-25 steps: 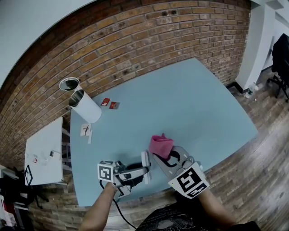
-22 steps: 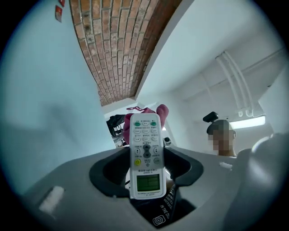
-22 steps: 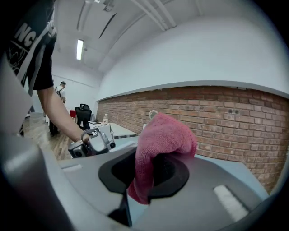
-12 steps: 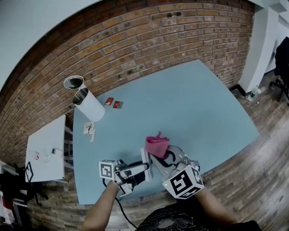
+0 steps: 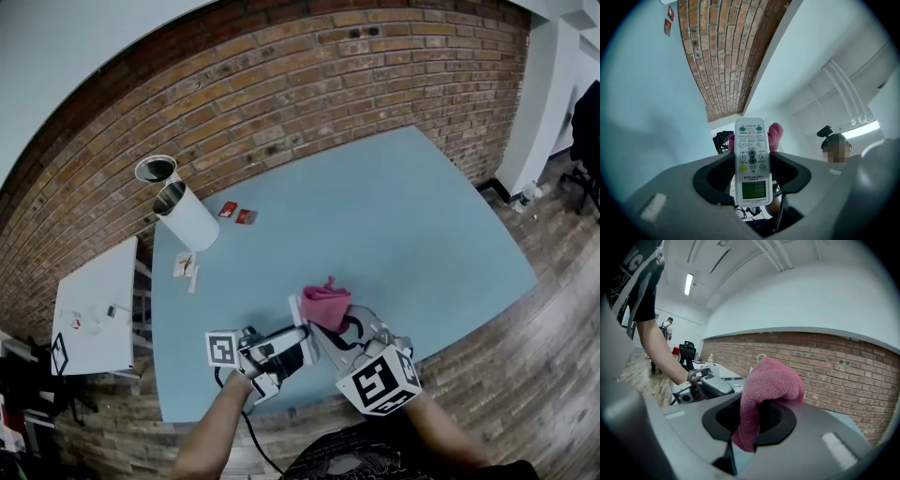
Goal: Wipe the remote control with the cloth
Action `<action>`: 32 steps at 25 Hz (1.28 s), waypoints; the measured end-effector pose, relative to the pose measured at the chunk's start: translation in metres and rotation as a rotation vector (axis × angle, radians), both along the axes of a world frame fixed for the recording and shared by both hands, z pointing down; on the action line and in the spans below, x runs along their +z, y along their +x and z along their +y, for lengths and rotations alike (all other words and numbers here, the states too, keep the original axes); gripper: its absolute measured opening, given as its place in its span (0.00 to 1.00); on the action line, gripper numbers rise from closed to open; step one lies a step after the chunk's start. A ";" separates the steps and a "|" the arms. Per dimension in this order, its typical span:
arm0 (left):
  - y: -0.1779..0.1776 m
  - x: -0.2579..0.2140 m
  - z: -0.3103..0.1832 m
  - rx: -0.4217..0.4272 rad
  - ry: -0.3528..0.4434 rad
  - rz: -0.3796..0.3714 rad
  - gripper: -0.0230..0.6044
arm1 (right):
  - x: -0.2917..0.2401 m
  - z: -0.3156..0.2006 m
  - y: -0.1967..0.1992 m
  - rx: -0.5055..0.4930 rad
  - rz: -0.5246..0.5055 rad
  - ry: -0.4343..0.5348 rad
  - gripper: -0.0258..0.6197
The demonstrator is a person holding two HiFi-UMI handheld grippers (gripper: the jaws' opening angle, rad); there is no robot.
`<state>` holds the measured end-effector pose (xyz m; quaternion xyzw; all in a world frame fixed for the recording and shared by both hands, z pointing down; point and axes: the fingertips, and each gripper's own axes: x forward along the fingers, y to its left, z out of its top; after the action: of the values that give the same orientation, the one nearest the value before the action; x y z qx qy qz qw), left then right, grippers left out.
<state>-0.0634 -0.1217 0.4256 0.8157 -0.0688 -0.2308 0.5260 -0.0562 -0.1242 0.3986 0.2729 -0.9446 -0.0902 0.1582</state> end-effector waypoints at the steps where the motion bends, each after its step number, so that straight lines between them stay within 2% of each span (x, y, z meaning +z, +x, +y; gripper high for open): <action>1: 0.000 -0.001 -0.001 -0.007 0.001 0.005 0.42 | 0.000 0.001 0.000 0.001 -0.003 -0.002 0.14; 10: -0.010 -0.007 -0.019 -0.109 -0.012 0.053 0.42 | 0.001 0.003 0.004 0.006 -0.024 -0.023 0.14; 20: -0.016 -0.011 -0.037 -0.226 -0.013 0.060 0.42 | 0.006 0.006 0.014 0.010 -0.045 -0.050 0.14; 32: -0.032 -0.015 -0.062 -0.404 -0.046 0.085 0.42 | 0.012 0.005 0.024 0.031 -0.076 -0.082 0.14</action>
<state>-0.0953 -0.1841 0.4102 0.7626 -0.2140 -0.3639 0.4901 -0.0324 -0.1190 0.4107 0.2840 -0.9486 -0.0387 0.1344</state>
